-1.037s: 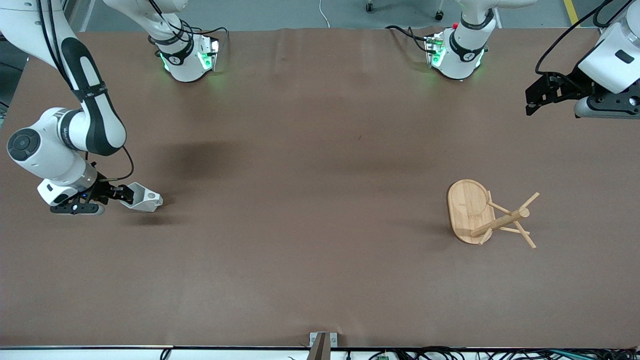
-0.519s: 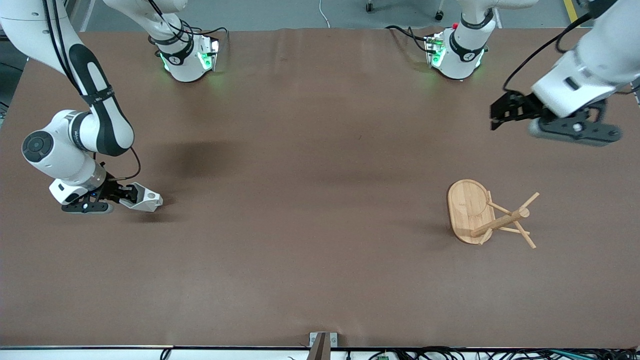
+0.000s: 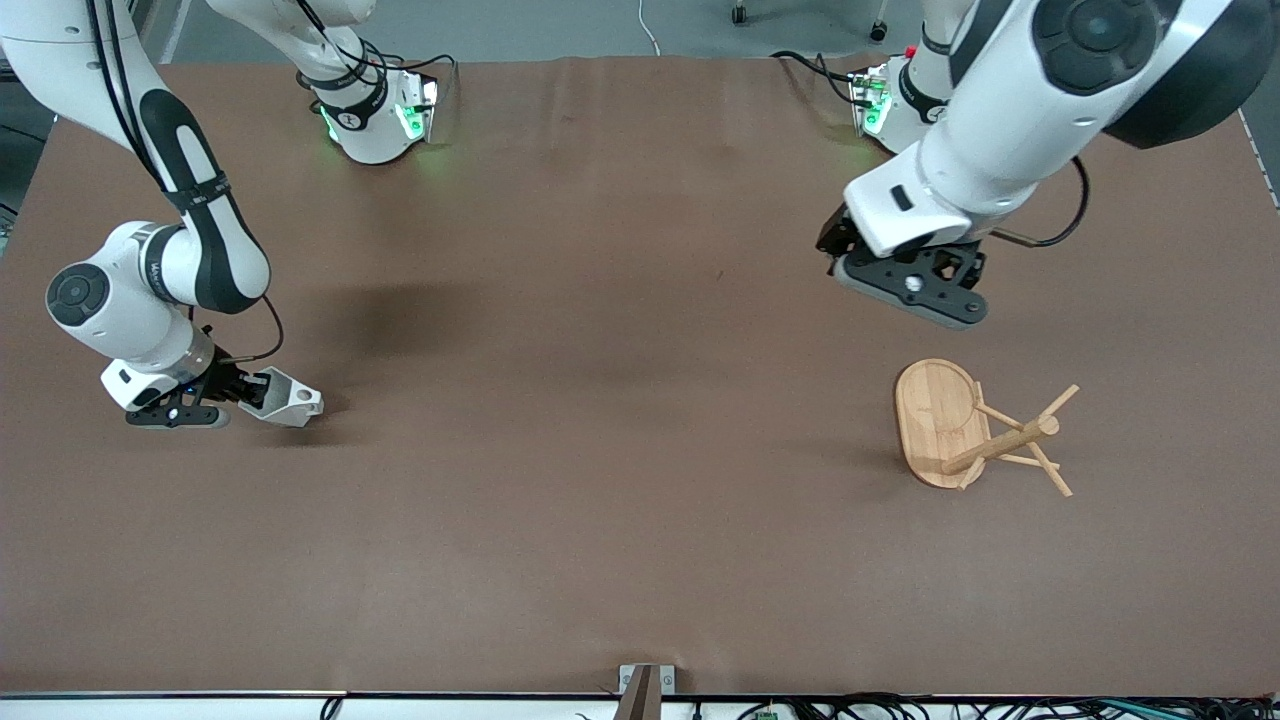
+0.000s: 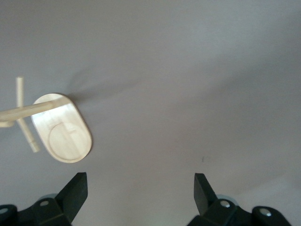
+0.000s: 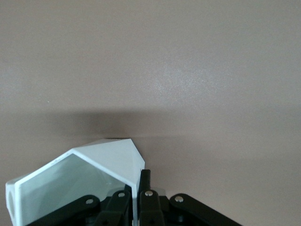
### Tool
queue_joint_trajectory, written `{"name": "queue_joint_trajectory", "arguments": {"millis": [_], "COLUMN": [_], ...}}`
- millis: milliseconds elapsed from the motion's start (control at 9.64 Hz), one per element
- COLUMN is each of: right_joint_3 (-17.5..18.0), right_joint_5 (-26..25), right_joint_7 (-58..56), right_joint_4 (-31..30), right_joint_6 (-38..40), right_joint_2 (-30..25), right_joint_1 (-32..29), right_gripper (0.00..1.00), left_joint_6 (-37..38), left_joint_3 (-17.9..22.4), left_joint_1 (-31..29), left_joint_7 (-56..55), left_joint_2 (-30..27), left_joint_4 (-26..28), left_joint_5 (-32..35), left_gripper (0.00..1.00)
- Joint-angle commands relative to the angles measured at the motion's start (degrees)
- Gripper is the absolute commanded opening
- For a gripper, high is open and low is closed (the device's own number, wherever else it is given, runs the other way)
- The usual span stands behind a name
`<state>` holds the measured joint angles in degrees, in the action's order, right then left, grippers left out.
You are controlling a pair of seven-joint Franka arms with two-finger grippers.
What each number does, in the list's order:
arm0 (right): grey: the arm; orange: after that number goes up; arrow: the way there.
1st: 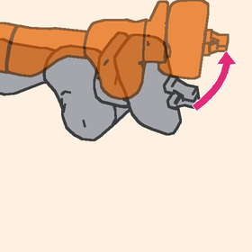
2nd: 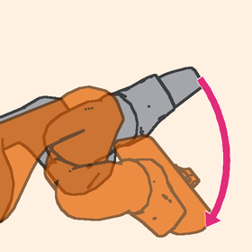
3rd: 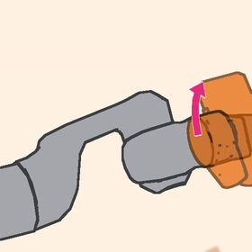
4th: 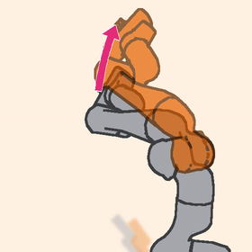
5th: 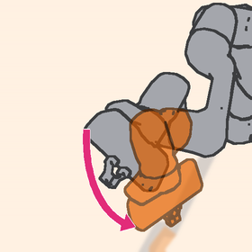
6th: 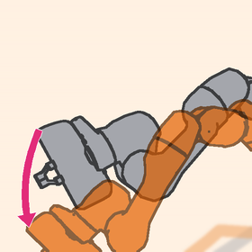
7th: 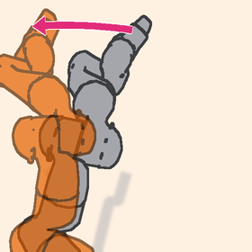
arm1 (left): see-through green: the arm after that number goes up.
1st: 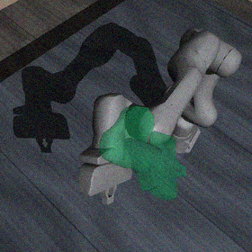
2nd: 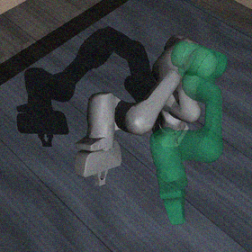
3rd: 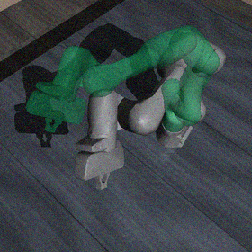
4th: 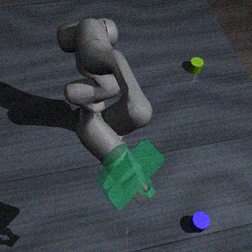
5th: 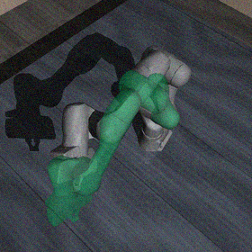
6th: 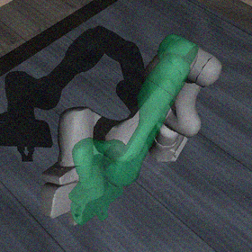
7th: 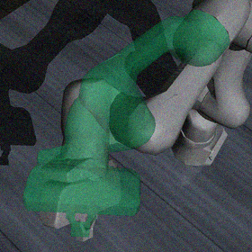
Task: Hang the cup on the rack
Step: 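Lift the cup with the right gripper while the left gripper reaches toward it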
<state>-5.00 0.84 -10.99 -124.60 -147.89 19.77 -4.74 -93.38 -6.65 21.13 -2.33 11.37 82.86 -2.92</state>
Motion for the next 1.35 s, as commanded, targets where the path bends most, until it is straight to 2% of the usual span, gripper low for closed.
{"name": "queue_joint_trajectory", "arguments": {"millis": [0,104,311,415,519,622,726,933,1037,1244], "right_joint_3": [0.3,0.3,0.5,1.0,1.0,1.3,2.1,2.8,2.9,2.8], "right_joint_5": [-0.6,-0.3,0.0,3.6,11.2,17.3,22.6,38.3,43.1,54.1], "right_joint_7": [0.4,0.5,3.0,4.6,4.7,4.4,4.3,3.3,1.3,-7.6], "right_joint_4": [3.6,5.8,13.4,19.2,22.0,22.3,22.2,21.9,21.9,21.4], "right_joint_6": [9.3,13.1,24.2,32.0,36.5,37.8,37.9,38.4,38.5,45.5], "right_joint_2": [-3.5,-5.4,-7.6,-7.5,-7.5,-7.7,-8.3,-8.3,-8.3,-8.2], "right_joint_1": [0.0,2.0,5.9,8.8,10.3,11.5,12.9,16.8,18.6,19.4], "right_gripper": [0.01,0.01,0.01,0.01,0.01,0.01,0.01,0.01,0.0,0.0], "left_joint_6": [-0.6,-0.6,-3.9,-6.0,-8.6,-11.1,-14.1,-21.0,-24.2,-27.8], "left_joint_3": [-0.5,-1.3,-3.3,-3.3,-3.5,-4.4,-4.9,-7.6,-8.5,-11.5], "left_joint_1": [1.2,1.5,3.8,5.7,6.5,7.8,8.3,8.3,8.4,8.5], "left_joint_7": [0.8,1.2,1.4,1.5,2.2,4.3,7.7,14.9,15.1,15.1], "left_joint_2": [2.7,3.3,3.9,4.1,4.3,4.4,5.4,6.2,6.5,7.5], "left_joint_4": [-0.2,-0.2,-0.2,-0.2,0.0,-0.1,0.0,0.1,0.1,0.1], "left_joint_5": [-3.6,-7.6,-8.2,-7.9,-8.2,-8.3,-8.5,-8.8,-10.4,-11.5], "left_gripper": [1.0,1.0,1.0,1.0,1.0,1.0,1.0,1.0,1.0,1.0]}}
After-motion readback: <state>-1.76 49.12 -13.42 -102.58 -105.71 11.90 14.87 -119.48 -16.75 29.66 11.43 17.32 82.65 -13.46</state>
